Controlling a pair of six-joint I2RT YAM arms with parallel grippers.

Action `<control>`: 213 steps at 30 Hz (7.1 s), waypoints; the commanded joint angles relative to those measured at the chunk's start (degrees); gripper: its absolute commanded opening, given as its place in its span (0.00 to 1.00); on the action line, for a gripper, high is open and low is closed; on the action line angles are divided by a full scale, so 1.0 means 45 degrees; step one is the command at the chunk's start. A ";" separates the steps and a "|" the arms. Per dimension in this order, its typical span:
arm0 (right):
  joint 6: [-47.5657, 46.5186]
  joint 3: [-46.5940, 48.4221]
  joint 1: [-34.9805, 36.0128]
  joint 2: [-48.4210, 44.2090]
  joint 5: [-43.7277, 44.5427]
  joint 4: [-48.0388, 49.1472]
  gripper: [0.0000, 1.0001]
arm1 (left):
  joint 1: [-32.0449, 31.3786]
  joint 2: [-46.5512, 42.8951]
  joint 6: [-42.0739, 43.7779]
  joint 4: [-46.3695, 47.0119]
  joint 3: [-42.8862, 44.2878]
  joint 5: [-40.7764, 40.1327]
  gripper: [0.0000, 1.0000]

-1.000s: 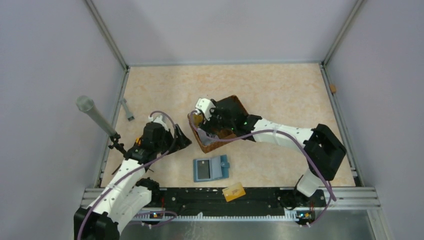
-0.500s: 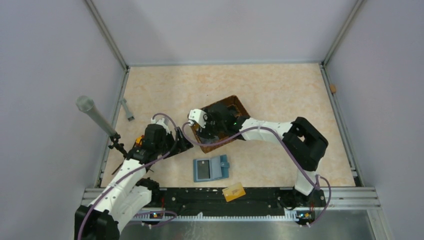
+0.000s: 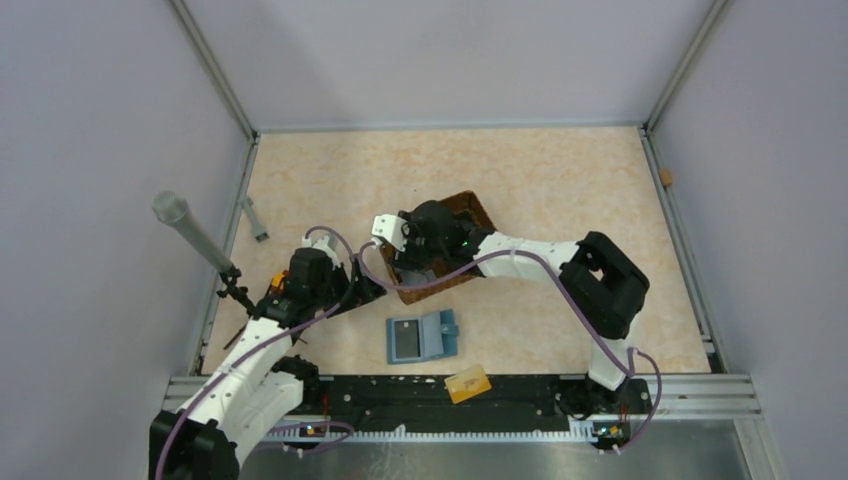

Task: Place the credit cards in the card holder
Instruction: Pick up the credit card from the storage box, then insert the credit card into the card holder.

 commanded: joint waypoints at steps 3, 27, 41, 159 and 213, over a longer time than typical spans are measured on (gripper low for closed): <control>-0.0252 0.0869 -0.0039 -0.0277 -0.0100 0.0210 0.62 | 0.0062 -0.0102 0.0198 0.0413 -0.0067 0.0043 0.94; 0.0058 0.2181 -0.0040 -0.0523 -0.1331 -0.2087 0.09 | 0.0062 0.0171 0.0243 0.0516 -0.0084 0.0401 0.94; 0.0550 0.2101 -0.0034 -0.2014 -0.1897 -0.3083 0.00 | 0.0062 -0.0667 0.0063 -0.0364 0.0410 0.0213 0.94; 1.7597 -0.6660 0.1551 -0.3510 0.0451 -0.2046 0.00 | -0.4874 0.1094 -0.4672 0.7132 -0.4536 0.1520 0.00; 1.7311 -0.6559 0.1692 -0.3330 0.0740 -0.2120 0.00 | -0.5133 0.1848 -0.3602 0.2625 -0.1699 0.1354 0.51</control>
